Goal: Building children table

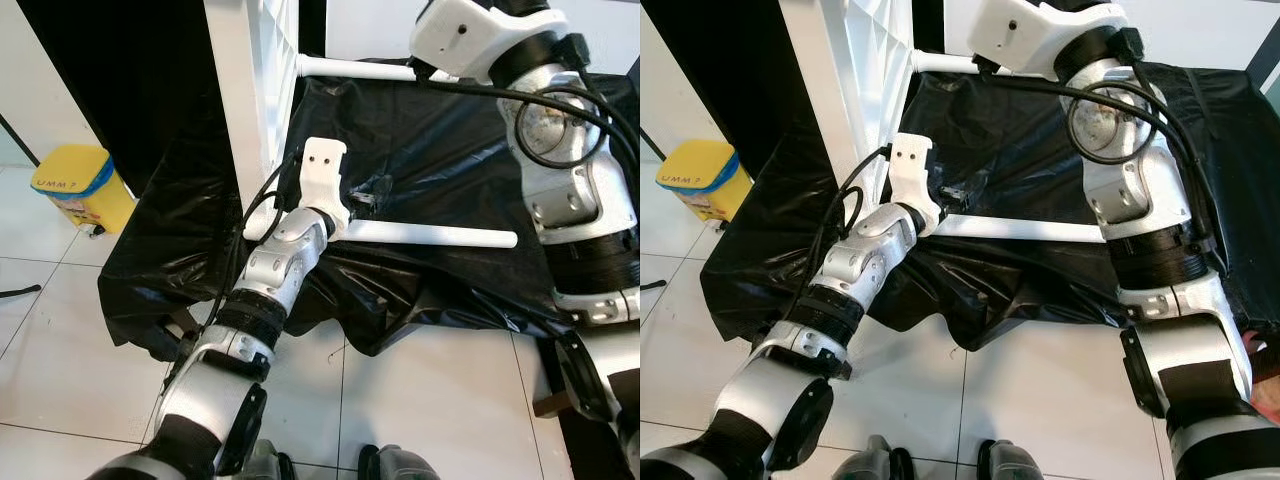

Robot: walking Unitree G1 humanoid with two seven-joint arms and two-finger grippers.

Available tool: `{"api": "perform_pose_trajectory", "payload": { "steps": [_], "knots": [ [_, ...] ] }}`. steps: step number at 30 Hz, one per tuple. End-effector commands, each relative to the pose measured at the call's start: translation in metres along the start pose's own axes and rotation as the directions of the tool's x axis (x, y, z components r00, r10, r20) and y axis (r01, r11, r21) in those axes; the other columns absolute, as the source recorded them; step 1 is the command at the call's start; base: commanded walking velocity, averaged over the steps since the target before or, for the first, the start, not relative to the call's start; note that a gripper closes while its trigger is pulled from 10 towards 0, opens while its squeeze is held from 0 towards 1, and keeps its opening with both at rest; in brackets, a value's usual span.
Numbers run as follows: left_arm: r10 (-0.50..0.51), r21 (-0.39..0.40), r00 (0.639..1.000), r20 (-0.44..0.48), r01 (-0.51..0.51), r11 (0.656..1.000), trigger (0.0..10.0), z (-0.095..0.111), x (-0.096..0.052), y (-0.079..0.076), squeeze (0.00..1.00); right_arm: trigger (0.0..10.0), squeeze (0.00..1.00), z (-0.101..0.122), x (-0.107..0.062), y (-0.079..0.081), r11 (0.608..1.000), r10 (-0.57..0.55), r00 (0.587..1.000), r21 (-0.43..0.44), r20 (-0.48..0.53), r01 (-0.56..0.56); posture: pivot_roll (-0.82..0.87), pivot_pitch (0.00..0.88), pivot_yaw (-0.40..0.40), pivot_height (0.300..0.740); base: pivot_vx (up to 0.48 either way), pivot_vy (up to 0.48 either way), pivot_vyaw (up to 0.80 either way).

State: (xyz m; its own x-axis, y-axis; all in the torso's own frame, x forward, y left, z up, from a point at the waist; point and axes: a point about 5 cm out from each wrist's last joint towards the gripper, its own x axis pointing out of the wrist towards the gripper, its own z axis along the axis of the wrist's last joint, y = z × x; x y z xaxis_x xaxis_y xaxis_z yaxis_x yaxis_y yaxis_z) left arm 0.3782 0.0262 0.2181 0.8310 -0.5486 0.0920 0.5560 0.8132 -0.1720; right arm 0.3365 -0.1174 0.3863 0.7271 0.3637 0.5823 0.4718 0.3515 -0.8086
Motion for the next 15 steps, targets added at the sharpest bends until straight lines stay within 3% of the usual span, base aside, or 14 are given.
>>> {"api": "perform_pose_trajectory", "payload": {
  "steps": [1, 4, 6, 11, 12, 13, 14, 15],
  "knots": [
    [-0.014, -0.024, 1.000, -0.001, 0.014, 1.000, 10.0, -0.003, 0.001, 0.002, 0.00, 10.0, 0.00, 0.001, 0.004, 0.000, 0.998, 0.045, 0.999, -0.037, -0.005, -0.045, -0.08, 0.113, 0.005, 0.740, 0.000, 0.000, 0.00],
    [0.029, -0.047, 0.999, 0.014, -0.028, 0.999, 10.0, -0.002, 0.002, 0.006, 0.00, 10.0, 0.00, 0.000, 0.007, 0.001, 0.997, 0.070, 0.997, -0.037, -0.018, -0.070, -0.08, 0.117, 0.000, 0.740, 0.000, 0.000, 0.00],
    [0.108, -0.090, 0.993, 0.049, -0.104, 0.991, 10.0, 0.002, 0.003, 0.014, 0.00, 10.0, 0.00, -0.003, 0.011, 0.006, 0.991, 0.128, 0.991, -0.031, -0.045, -0.129, -0.08, 0.117, -0.002, 0.740, 0.000, 0.000, 0.00],
    [0.144, -0.115, 0.988, 0.064, -0.136, 0.984, 10.0, 0.003, 0.003, 0.018, 0.00, 10.0, 0.00, -0.004, 0.013, 0.008, 0.987, 0.153, 0.987, -0.032, -0.056, -0.155, -0.08, 0.117, -0.002, 0.740, 0.000, 0.000, 0.00],
    [0.160, -0.125, 0.984, 0.074, -0.150, 0.981, 10.0, 0.005, 0.003, 0.019, 0.00, 8.7, 0.00, -0.004, 0.014, 0.008, 0.985, 0.167, 0.984, -0.031, -0.062, -0.169, -0.08, 0.123, -0.003, 0.740, 0.000, 0.000, 0.00],
    [0.160, -0.125, 0.984, 0.074, -0.150, 0.981, 10.0, 0.005, 0.003, 0.019, 0.00, 8.7, 0.00, -0.004, 0.014, 0.008, 0.985, 0.167, 0.984, -0.031, -0.062, -0.169, -0.08, 0.123, -0.003, 0.740, 0.000, 0.000, 0.00],
    [0.179, -0.139, 0.980, 0.084, -0.166, 0.976, 10.0, 0.005, 0.003, 0.021, 0.00, 0.0, 0.00, -0.005, 0.015, 0.008, 0.983, 0.179, 0.981, -0.017, -0.070, -0.180, -0.08, 0.125, -0.005, 0.740, 0.000, 0.000, 0.00],
    [0.179, -0.139, 0.980, 0.084, -0.166, 0.976, 10.0, 0.005, 0.003, 0.021, 0.00, 0.0, 0.00, -0.005, 0.015, 0.008, 0.983, 0.179, 0.981, -0.017, -0.070, -0.180, -0.08, 0.125, -0.005, 0.740, 0.000, 0.000, 0.00]
  ]
}}
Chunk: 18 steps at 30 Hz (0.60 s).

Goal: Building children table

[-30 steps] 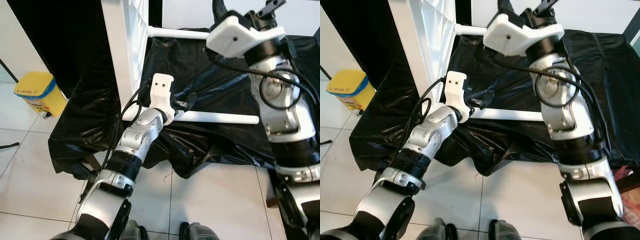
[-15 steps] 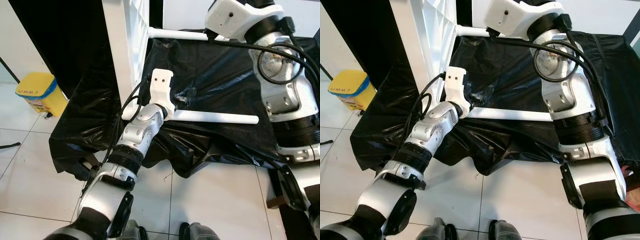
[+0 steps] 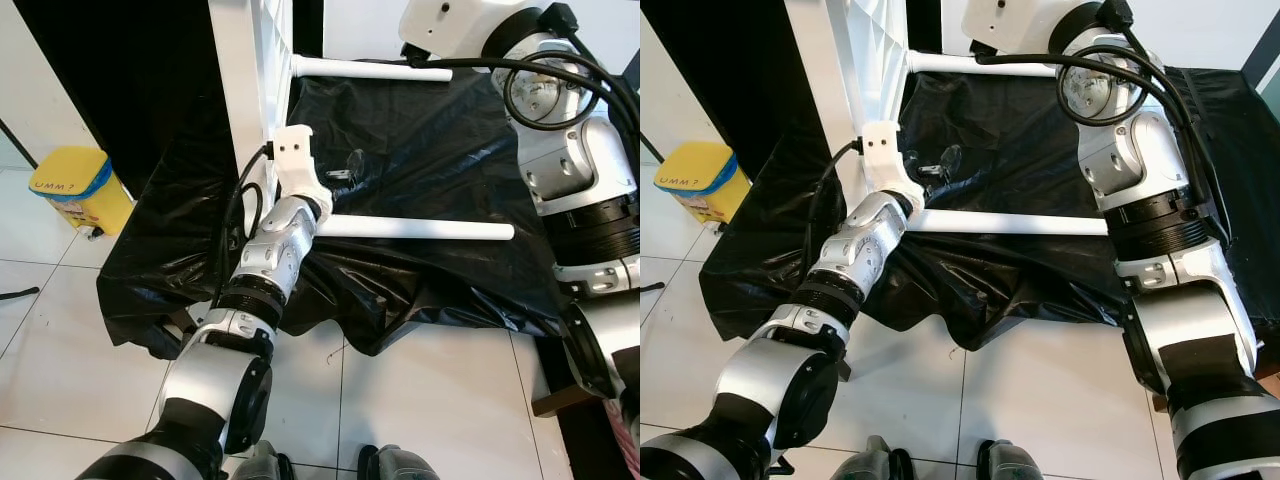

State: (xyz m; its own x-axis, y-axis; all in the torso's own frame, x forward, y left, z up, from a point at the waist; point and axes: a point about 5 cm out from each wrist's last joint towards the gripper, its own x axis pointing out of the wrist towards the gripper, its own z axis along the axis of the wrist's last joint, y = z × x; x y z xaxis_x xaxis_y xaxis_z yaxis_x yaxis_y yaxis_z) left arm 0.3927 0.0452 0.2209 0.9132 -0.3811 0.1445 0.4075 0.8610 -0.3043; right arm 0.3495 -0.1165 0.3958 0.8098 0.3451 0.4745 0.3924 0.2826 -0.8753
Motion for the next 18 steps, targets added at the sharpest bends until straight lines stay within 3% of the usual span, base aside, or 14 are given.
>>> {"api": "perform_pose_trajectory", "payload": {
  "steps": [1, 2, 3, 4, 5, 6, 8, 9, 10, 11, 12, 13, 16, 18],
  "knots": [
    [0.006, -0.015, 1.000, -0.001, -0.006, 1.000, 10.0, -0.002, 0.001, -0.002, 0.00, 0.0, 0.00, 0.000, 0.001, 0.010, 0.998, 0.060, 0.998, 0.004, -0.003, -0.060, -0.08, 0.125, -0.005, 0.740, 0.000, 0.000, 0.00],
    [0.027, -0.028, 1.000, 0.009, -0.027, 0.999, 10.0, -0.001, 0.001, 0.000, 0.00, 0.0, 0.00, -0.001, 0.001, 0.009, 0.998, 0.067, 0.998, 0.019, -0.011, -0.067, -0.07, 0.126, -0.006, 0.740, 0.000, 0.000, 0.00],
    [0.048, -0.038, 0.999, 0.017, -0.048, 0.998, 10.0, 0.000, 0.002, 0.003, 0.00, 7.7, 0.00, -0.005, 0.001, 0.006, 0.996, 0.061, 0.997, 0.062, -0.041, -0.059, -0.07, 0.127, -0.007, 0.740, 0.000, 0.000, 0.00],
    [0.048, -0.038, 0.999, 0.017, -0.048, 0.998, 10.0, 0.000, 0.002, 0.003, 0.00, 7.7, 0.00, -0.005, 0.001, 0.006, 0.996, 0.061, 0.997, 0.062, -0.041, -0.059, -0.07, 0.127, -0.007, 0.740, 0.000, 0.000, 0.00],
    [0.064, -0.047, 0.998, 0.019, -0.063, 0.997, 10.0, 0.000, 0.002, 0.005, 0.00, 10.0, 0.00, -0.008, 0.000, 0.003, 0.993, 0.053, 0.996, 0.106, -0.069, -0.046, -0.07, 0.127, -0.007, 0.740, 0.000, 0.000, 0.00],
    [0.080, -0.049, 0.997, 0.023, -0.079, 0.996, 10.0, 0.000, 0.003, 0.007, 0.00, 10.0, 0.00, -0.011, -0.001, 0.001, 0.983, 0.050, 0.994, 0.180, -0.099, -0.031, -0.07, 0.127, -0.007, 0.740, 0.000, 0.000, 0.00],
    [0.080, -0.049, 0.997, 0.023, -0.079, 0.996, 10.0, 0.000, 0.003, 0.007, 0.00, 10.0, 0.00, -0.011, -0.001, 0.001, 0.983, 0.050, 0.994, 0.180, -0.099, -0.031, -0.07, 0.127, -0.007, 0.740, 0.000, 0.000, 0.00],
    [0.089, -0.050, 0.996, 0.025, -0.088, 0.995, 10.0, 0.000, 0.003, 0.009, 0.00, 3.6, 0.00, -0.013, -0.002, 0.000, 0.973, 0.050, 0.992, 0.229, -0.117, -0.022, -0.07, 0.127, -0.007, 0.740, 0.000, 0.000, 0.00],
    [0.089, -0.050, 0.996, 0.025, -0.088, 0.995, 10.0, 0.000, 0.003, 0.009, 0.00, 3.6, 0.00, -0.013, -0.002, 0.000, 0.973, 0.050, 0.992, 0.229, -0.117, -0.022, -0.07, 0.127, -0.007, 0.740, 0.000, 0.000, 0.00],
    [0.101, -0.058, 0.994, 0.029, -0.099, 0.993, 10.0, 0.002, 0.003, 0.011, 0.00, 0.0, 0.00, -0.015, -0.004, -0.003, 0.963, 0.046, 0.990, 0.268, -0.133, -0.008, -0.08, 0.128, -0.004, 0.740, 0.000, 0.000, 0.00],
    [0.101, -0.058, 0.994, 0.029, -0.099, 0.993, 10.0, 0.002, 0.003, 0.011, 0.00, 0.0, 0.00, -0.015, -0.004, -0.003, 0.963, 0.046, 0.990, 0.268, -0.133, -0.008, -0.08, 0.128, -0.004, 0.740, 0.000, 0.000, 0.00],
    [0.110, -0.063, 0.993, 0.034, -0.108, 0.992, 10.0, 0.003, 0.004, 0.012, 0.00, 10.0, 0.00, -0.017, -0.006, -0.005, 0.955, 0.042, 0.988, 0.295, -0.148, 0.004, -0.08, 0.128, -0.004, 0.740, 0.000, 0.000, 0.00],
    [0.136, -0.067, 0.990, 0.042, -0.133, 0.989, 10.0, 0.005, 0.005, 0.016, 0.00, 10.0, 0.00, -0.021, -0.010, -0.015, 0.921, 0.004, 0.981, 0.384, -0.194, 0.072, -0.09, 0.130, -0.004, 0.740, 0.000, 0.000, 0.00],
    [0.168, -0.069, 0.984, 0.055, -0.164, 0.984, 10.0, 0.010, 0.006, 0.021, 0.00, 10.0, 0.00, -0.024, -0.014, -0.024, 0.850, -0.053, 0.970, 0.499, -0.236, 0.168, -0.09, 0.129, -0.003, 0.740, 0.000, 0.000, 0.00]
  ]
}}
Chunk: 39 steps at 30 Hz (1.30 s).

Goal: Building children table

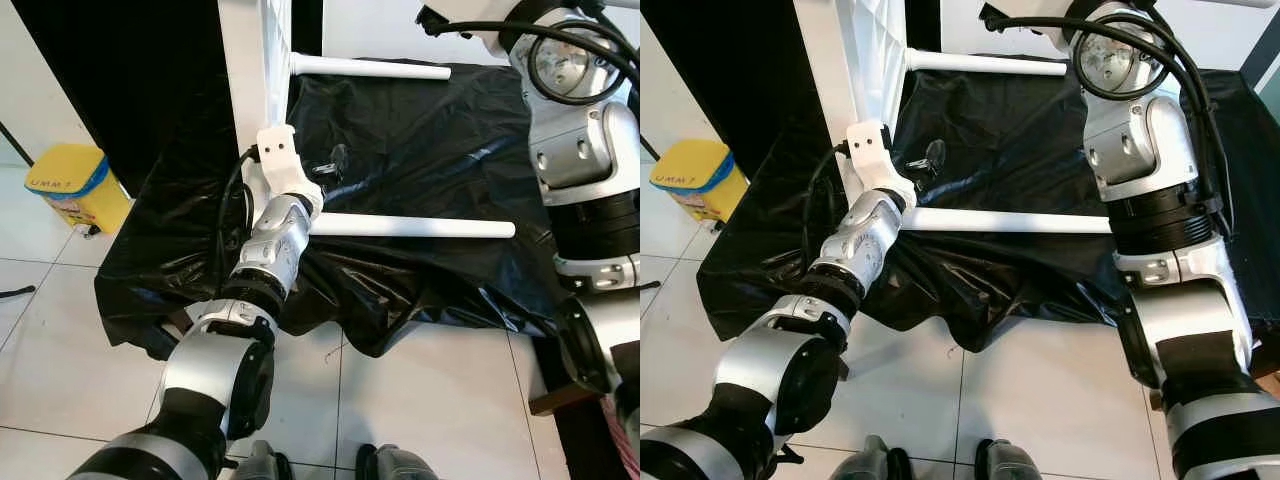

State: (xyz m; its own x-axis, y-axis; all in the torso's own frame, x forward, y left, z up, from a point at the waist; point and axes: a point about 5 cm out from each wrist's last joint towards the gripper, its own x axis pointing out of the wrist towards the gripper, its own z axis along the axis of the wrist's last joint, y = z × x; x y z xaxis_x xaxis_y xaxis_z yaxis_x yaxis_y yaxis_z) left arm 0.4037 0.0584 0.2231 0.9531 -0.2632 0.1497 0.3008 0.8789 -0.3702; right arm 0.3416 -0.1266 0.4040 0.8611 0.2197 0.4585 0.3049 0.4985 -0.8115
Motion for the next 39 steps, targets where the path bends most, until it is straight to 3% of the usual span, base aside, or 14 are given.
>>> {"api": "perform_pose_trajectory", "payload": {
  "steps": [1, 4, 7, 9, 12, 13, 15, 17, 20, 21, 22, 24, 27, 39],
  "knots": [
    [0.058, -0.012, 0.998, 0.022, -0.058, 0.998, 10.0, 0.006, 0.002, 0.006, 0.00, 10.0, 0.00, -0.016, -0.006, -0.019, 0.922, -0.091, 0.992, 0.369, -0.092, 0.119, -0.09, 0.129, -0.003, 0.740, 0.000, 0.000, 0.00],
    [0.061, -0.013, 0.998, 0.029, -0.061, 0.998, 10.0, 0.008, 0.003, 0.006, 0.00, 10.0, 0.00, -0.015, -0.007, -0.020, 0.892, -0.098, 0.991, 0.433, -0.095, 0.130, -0.09, 0.129, -0.003, 0.740, 0.000, 0.000, 0.00],
    [0.056, -0.012, 0.996, 0.067, -0.055, 0.998, 10.0, 0.019, 0.007, 0.001, 0.00, 10.0, 0.00, -0.012, -0.016, -0.026, 0.798, -0.179, 0.977, 0.563, -0.120, 0.215, -0.09, 0.135, -0.003, 0.740, 0.000, 0.000, 0.00],
    [0.056, -0.012, 0.996, 0.067, -0.055, 0.998, 10.0, 0.019, 0.007, 0.001, 0.00, 10.0, 0.00, -0.012, -0.016, -0.026, 0.798, -0.179, 0.977, 0.563, -0.120, 0.215, -0.09, 0.135, -0.003, 0.740, 0.000, 0.000, 0.00],
    [0.038, 0.001, 0.995, 0.093, -0.038, 0.999, 10.0, 0.026, 0.009, -0.005, 0.00, 10.0, 0.00, -0.012, -0.021, -0.031, 0.762, -0.222, 0.967, 0.596, -0.126, 0.253, -0.09, 0.142, -0.004, 0.740, 0.000, 0.000, 0.00],
    [0.015, 0.003, 0.993, 0.120, -0.016, 1.000, 10.0, 0.034, 0.011, -0.011, 0.00, 10.0, 0.00, -0.013, -0.025, -0.035, 0.730, -0.254, 0.957, 0.622, -0.137, 0.283, -0.09, 0.143, -0.005, 0.740, 0.000, 0.000, 0.00],
    [-0.019, 0.010, 0.988, 0.156, 0.018, 1.000, 10.0, 0.044, 0.013, -0.019, 0.00, 10.0, 0.00, -0.018, -0.031, -0.039, 0.709, -0.289, 0.944, 0.628, -0.157, 0.321, -0.09, 0.144, -0.005, 0.740, 0.000, 0.000, 0.00],
    [-0.088, 0.025, 0.972, 0.216, 0.084, 0.996, 10.0, 0.061, 0.015, -0.034, 0.00, 10.0, 0.00, -0.033, -0.043, -0.043, 0.657, -0.339, 0.916, 0.643, -0.215, 0.394, -0.08, 0.147, -0.005, 0.740, 0.000, 0.000, 0.00],
    [-0.088, 0.025, 0.972, 0.216, 0.084, 0.996, 10.0, 0.061, 0.015, -0.034, 0.00, 10.0, 0.00, -0.033, -0.043, -0.043, 0.657, -0.339, 0.916, 0.643, -0.215, 0.394, -0.08, 0.147, -0.005, 0.740, 0.000, 0.000, 0.00],
    [-0.165, 0.069, 0.953, 0.253, 0.153, 0.986, 10.0, 0.074, 0.015, -0.048, 0.00, 10.0, 0.00, -0.061, -0.064, -0.033, 0.607, -0.351, 0.878, 0.635, -0.326, 0.478, -0.06, 0.157, 0.005, 0.740, 0.000, 0.000, 0.00],
    [-0.165, 0.069, 0.953, 0.253, 0.153, 0.986, 10.0, 0.074, 0.015, -0.048, 0.00, 10.0, 0.00, -0.061, -0.064, -0.033, 0.607, -0.351, 0.878, 0.635, -0.326, 0.478, -0.06, 0.157, 0.005, 0.740, 0.000, 0.000, 0.00],
    [-0.210, 0.088, 0.940, 0.268, 0.193, 0.977, 10.0, 0.079, 0.014, -0.055, 0.00, 10.0, 0.00, -0.084, -0.084, -0.022, 0.595, -0.360, 0.842, 0.597, -0.401, 0.538, -0.06, 0.158, 0.007, 0.740, 0.000, 0.000, 0.00],
    [-0.239, 0.097, 0.933, 0.270, 0.221, 0.971, 10.0, 0.080, 0.014, -0.060, 0.00, 10.0, 0.00, -0.097, -0.097, -0.014, 0.574, -0.363, 0.820, 0.587, -0.442, 0.571, -0.06, 0.161, 0.016, 0.740, 0.000, 0.000, 0.00],
    [-0.331, 0.137, 0.915, 0.231, 0.306, 0.942, 10.0, 0.068, 0.008, -0.074, 0.00, 10.0, 0.00, -0.126, -0.119, 0.009, 0.539, -0.357, 0.775, 0.563, -0.521, 0.627, -0.04, 0.160, 0.024, 0.740, 0.000, 0.000, 0.00]
  ]
}}
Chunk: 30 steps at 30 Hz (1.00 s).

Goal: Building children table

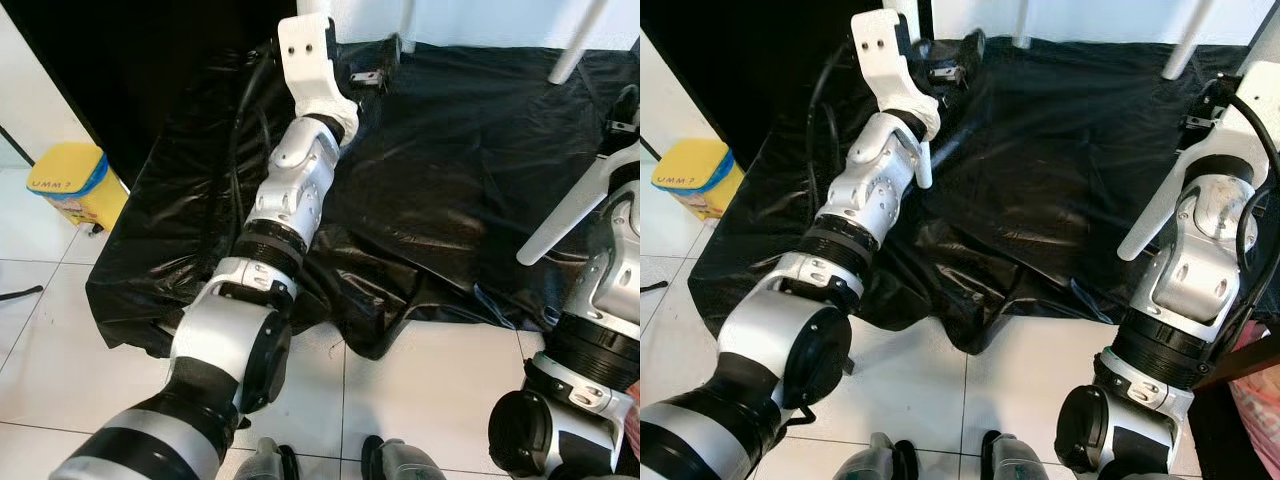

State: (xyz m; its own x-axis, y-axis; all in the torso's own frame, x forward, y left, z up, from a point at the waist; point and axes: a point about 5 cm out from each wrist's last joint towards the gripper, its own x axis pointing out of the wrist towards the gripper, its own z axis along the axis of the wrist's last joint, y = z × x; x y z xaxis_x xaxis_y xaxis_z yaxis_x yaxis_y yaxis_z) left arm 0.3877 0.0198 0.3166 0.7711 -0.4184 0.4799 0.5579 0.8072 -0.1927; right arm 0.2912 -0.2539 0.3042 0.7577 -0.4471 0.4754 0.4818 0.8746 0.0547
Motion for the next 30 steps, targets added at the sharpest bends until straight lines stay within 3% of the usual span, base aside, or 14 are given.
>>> {"api": "perform_pose_trajectory", "payload": {
  "steps": [1, 6, 7, 14, 15, 20, 22, 24, 28, 30],
  "knots": [
    [-0.023, 0.008, 1.000, -0.014, 0.023, 1.000, 10.0, -0.003, -0.002, -0.003, 0.00, 10.0, 0.00, -0.008, -0.003, 0.000, 1.000, 0.008, 1.000, 0.003, -0.019, -0.008, -0.04, 0.159, 0.022, 0.740, 0.000, 0.000, 0.00],
    [-0.076, 0.008, 0.997, -0.027, 0.076, 0.997, 10.0, -0.009, -0.008, -0.007, 0.00, 10.0, 0.04, -0.019, -0.009, 0.002, 1.000, 0.024, 0.999, -0.004, -0.030, -0.024, -0.04, 0.159, 0.016, 0.740, 0.000, 0.000, 0.00],
    [-0.091, 0.006, 0.995, -0.034, 0.092, 0.996, 10.0, -0.011, -0.011, -0.009, 0.00, 10.0, 1.00, -0.022, -0.011, 0.002, 1.000, 0.022, 0.999, -0.001, -0.033, -0.022, -0.04, 0.159, 0.014, 0.740, 0.000, 0.000, 0.00],
    [-0.170, 0.046, 0.982, -0.080, 0.174, 0.984, 10.0, -0.024, -0.035, -0.009, 0.00, 10.0, 1.00, -0.045, -0.040, -0.002, 0.998, -0.059, 0.995, -0.027, -0.080, 0.057, -0.02, 0.169, 0.008, 0.740, 0.000, 0.000, 0.00],
    [-0.178, 0.058, 0.980, -0.088, 0.183, 0.981, 10.0, -0.026, -0.040, -0.008, 0.00, 10.0, 0.00, -0.051, -0.048, 0.000, 0.999, -0.050, 0.993, -0.021, -0.103, 0.048, -0.02, 0.172, 0.007, 0.740, 0.000, 0.000, 0.00],
    [-0.207, 0.113, 0.967, -0.149, 0.225, 0.968, 10.0, -0.036, -0.068, -0.003, 0.00, 10.0, 0.00, -0.069, -0.079, 0.008, 1.000, -0.014, 0.985, -0.003, -0.174, 0.014, -0.01, 0.177, 0.010, 0.740, 0.000, 0.000, 0.00],
    [-0.188, 0.142, 0.962, -0.197, 0.217, 0.966, 10.0, -0.042, -0.089, 0.005, 0.00, 10.0, 0.00, -0.076, -0.097, 0.011, 1.000, 0.025, 0.979, 0.014, -0.201, -0.022, 0.00, 0.184, 0.015, 0.740, 0.000, 0.000, 0.00],
    [-0.178, 0.151, 0.961, -0.212, 0.212, 0.965, 10.0, -0.044, -0.095, 0.008, 0.00, 10.0, 0.00, -0.076, -0.101, 0.012, 0.999, 0.044, 0.978, 0.019, -0.202, -0.041, 0.00, 0.186, 0.016, 0.740, 0.000, 0.000, 0.00],
    [-0.121, 0.212, 0.959, -0.257, 0.178, 0.961, 10.0, -0.046, -0.122, 0.021, 0.00, 10.0, 0.00, -0.081, -0.117, 0.020, 0.985, 0.172, 0.964, 0.044, -0.205, -0.166, 0.01, 0.193, 0.013, 0.740, 0.000, 0.000, 0.00],
    [-0.075, 0.229, 0.957, -0.280, 0.142, 0.963, 10.0, -0.048, -0.140, 0.029, 0.00, 10.0, 0.00, -0.086, -0.128, 0.029, 0.960, 0.280, 0.937, 0.078, -0.208, -0.269, 0.02, 0.191, 0.003, 0.740, 0.000, 0.000, 0.00]
  ]
}}
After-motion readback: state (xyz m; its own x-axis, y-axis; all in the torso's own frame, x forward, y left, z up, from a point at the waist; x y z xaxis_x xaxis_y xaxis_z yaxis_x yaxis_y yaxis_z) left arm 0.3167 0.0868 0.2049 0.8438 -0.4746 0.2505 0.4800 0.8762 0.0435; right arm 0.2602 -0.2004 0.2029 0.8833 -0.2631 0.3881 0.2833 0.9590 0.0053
